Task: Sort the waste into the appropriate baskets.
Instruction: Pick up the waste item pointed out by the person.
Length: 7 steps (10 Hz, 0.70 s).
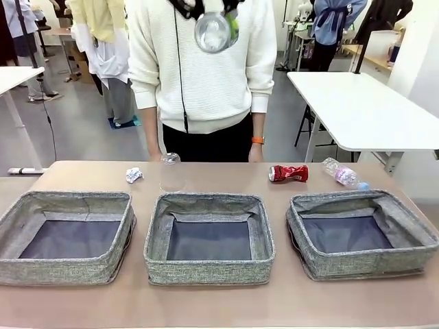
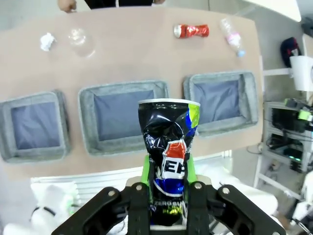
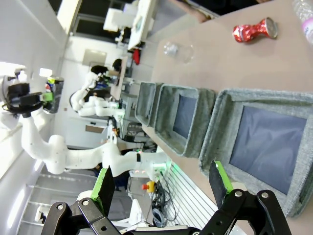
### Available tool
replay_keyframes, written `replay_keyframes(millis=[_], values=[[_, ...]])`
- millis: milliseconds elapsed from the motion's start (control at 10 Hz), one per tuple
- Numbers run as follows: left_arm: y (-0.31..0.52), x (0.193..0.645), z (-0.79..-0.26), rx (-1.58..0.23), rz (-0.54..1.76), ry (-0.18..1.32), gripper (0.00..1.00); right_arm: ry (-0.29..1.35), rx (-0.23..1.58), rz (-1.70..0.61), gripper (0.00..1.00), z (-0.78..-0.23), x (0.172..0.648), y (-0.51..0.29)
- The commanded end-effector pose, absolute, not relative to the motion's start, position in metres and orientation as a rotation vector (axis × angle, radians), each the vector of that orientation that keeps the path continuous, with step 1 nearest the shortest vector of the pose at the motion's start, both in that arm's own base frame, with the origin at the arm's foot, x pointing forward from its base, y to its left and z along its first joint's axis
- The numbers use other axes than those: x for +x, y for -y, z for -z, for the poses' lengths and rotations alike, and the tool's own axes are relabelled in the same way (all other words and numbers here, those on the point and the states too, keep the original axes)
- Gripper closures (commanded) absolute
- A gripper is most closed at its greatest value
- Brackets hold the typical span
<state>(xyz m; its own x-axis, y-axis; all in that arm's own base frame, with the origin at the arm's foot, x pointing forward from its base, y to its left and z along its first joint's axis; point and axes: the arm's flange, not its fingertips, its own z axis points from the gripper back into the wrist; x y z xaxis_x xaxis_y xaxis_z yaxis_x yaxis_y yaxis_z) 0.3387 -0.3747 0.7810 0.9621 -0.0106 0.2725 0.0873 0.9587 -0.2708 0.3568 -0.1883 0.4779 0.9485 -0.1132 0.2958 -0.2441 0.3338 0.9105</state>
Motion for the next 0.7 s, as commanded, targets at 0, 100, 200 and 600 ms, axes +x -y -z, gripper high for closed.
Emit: replay_keyframes(millis=[0,100,200,600], values=[[0.3799,0.3421,-0.7839,-0.234,0.026,0.269,0.71,0.348,1.239,-0.113,0.0,-0.4776,0.3566,0.1876],[0.3747,0.3387,-0.781,-0.285,0.05,0.273,0.71,0.348,1.239,-0.113,0.0,-0.4776,0.3566,0.1876],[0.3747,0.3387,-0.781,-0.285,0.05,0.273,0.71,0.348,1.239,-0.113,0.0,-0.4776,0.3566,0.1876],[0.3747,0.3387,-0.781,-0.285,0.05,0.273,0.71,0.348,1.239,-0.113,0.0,-0.4776,0.3566,0.1876]])
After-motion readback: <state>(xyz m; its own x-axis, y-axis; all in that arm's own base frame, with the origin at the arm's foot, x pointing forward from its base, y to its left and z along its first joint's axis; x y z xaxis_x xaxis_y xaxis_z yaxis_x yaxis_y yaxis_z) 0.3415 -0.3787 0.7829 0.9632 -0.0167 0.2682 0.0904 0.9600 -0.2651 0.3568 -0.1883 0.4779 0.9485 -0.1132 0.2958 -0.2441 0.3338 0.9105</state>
